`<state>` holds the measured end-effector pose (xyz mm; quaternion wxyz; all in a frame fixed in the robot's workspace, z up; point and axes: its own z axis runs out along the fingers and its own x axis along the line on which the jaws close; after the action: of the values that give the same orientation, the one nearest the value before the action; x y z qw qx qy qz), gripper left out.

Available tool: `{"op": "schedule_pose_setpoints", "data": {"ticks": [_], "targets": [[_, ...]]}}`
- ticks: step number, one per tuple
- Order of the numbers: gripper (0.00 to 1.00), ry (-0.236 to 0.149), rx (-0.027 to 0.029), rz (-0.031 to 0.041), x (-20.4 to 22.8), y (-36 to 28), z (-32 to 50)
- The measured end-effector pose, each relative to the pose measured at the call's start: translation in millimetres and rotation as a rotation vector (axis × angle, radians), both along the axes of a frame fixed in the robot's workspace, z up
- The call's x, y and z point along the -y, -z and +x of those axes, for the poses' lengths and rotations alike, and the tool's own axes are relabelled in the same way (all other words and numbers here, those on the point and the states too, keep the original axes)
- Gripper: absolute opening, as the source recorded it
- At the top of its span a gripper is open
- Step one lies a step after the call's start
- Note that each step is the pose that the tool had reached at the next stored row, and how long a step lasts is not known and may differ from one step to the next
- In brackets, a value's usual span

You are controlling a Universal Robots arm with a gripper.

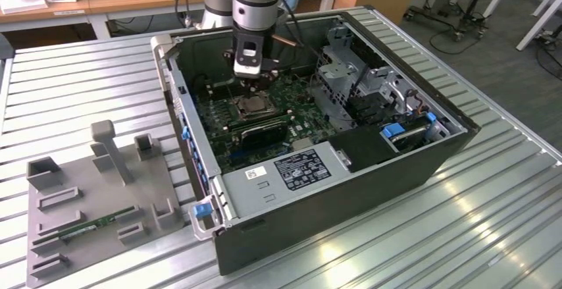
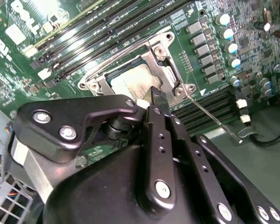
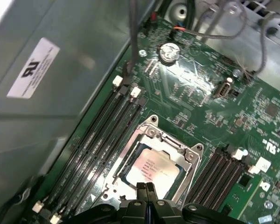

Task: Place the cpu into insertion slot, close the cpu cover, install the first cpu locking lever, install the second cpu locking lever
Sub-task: 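Close the cpu cover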

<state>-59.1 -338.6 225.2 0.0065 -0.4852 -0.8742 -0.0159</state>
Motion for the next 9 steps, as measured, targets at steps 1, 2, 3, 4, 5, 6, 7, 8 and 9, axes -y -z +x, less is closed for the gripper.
{"op": "schedule_pose_setpoints", "data": {"ticks": [1, 2, 3, 4, 5, 6, 7, 8, 9], "targets": [[0.11, -0.018, 0.0000, -0.0001, 0.0, 0.1, 0.0], [0.11, -0.036, 0.0000, -0.0001, 0.0, 0.2, 0.0], [0.11, -0.056, 0.0000, 0.0000, 0.0, 0.4, 0.0], [0.11, -0.074, 0.0000, 0.0000, 0.0, 0.6, 0.0], [0.11, -0.092, -0.0001, -0.0002, 0.0, 0.7, 0.0], [0.11, -0.109, -0.0001, -0.0002, 0.0, 0.8, 0.0], [0.11, -0.117, -0.0001, -0.0003, 0.0, 0.8, 0.0], [0.11, -0.119, -0.0002, -0.0003, 0.0, 0.7, 0.0], [0.11, -0.119, -0.0001, -0.0001, 0.0, 0.8, 0.0]]}}
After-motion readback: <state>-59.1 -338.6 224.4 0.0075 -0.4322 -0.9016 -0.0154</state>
